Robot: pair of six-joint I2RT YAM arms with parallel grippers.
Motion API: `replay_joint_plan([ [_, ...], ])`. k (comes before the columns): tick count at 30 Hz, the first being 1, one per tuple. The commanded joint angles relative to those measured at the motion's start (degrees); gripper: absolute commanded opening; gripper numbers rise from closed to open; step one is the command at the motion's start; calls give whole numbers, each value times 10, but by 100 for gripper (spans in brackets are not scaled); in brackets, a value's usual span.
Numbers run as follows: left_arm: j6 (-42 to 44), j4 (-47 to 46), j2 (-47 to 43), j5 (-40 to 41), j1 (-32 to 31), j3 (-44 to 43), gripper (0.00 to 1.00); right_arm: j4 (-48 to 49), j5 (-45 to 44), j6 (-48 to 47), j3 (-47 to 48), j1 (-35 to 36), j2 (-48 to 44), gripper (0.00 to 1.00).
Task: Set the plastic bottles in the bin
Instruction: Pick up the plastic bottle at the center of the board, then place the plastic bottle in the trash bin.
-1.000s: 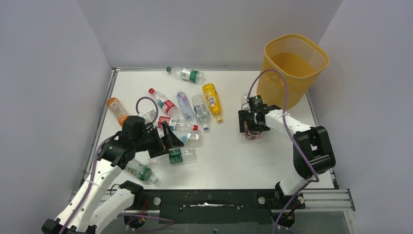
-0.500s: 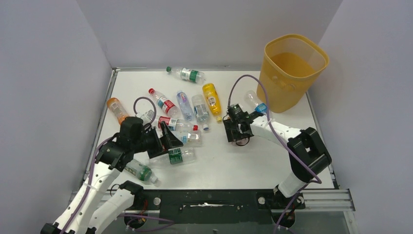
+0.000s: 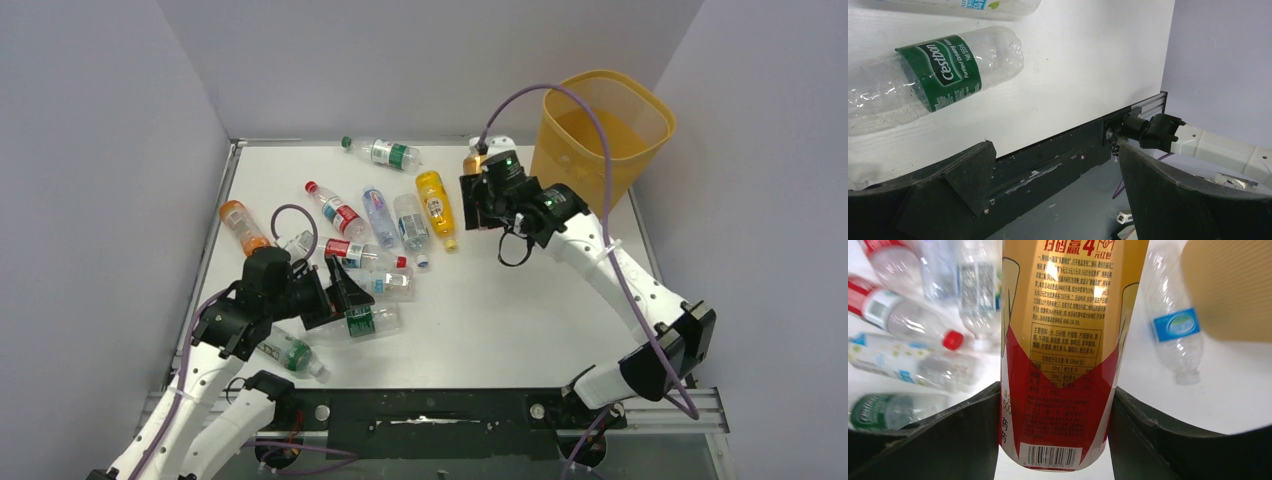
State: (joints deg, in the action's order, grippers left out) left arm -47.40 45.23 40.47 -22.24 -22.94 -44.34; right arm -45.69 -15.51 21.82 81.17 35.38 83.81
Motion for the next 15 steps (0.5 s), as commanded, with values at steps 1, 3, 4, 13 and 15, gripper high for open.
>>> replay_joint_plan([
  [1, 0, -17, -11, 2, -3, 0, 97, -42, -25, -39, 120, -25, -30, 47],
  [3, 0, -16, -13, 3, -3, 1, 97, -48, -6, -58, 168, -61, -31, 48],
  [4, -1, -18, -16, 3, -3, 3, 97, -49, 6, -67, 192, -81, -31, 49],
  [13, -5, -13, -31, 1, -3, 13, 97, -30, 76, -104, 326, -219, -20, 51],
  [15, -3, -10, -30, 1, -3, 12, 97, -26, 87, -104, 333, -247, -14, 52],
])
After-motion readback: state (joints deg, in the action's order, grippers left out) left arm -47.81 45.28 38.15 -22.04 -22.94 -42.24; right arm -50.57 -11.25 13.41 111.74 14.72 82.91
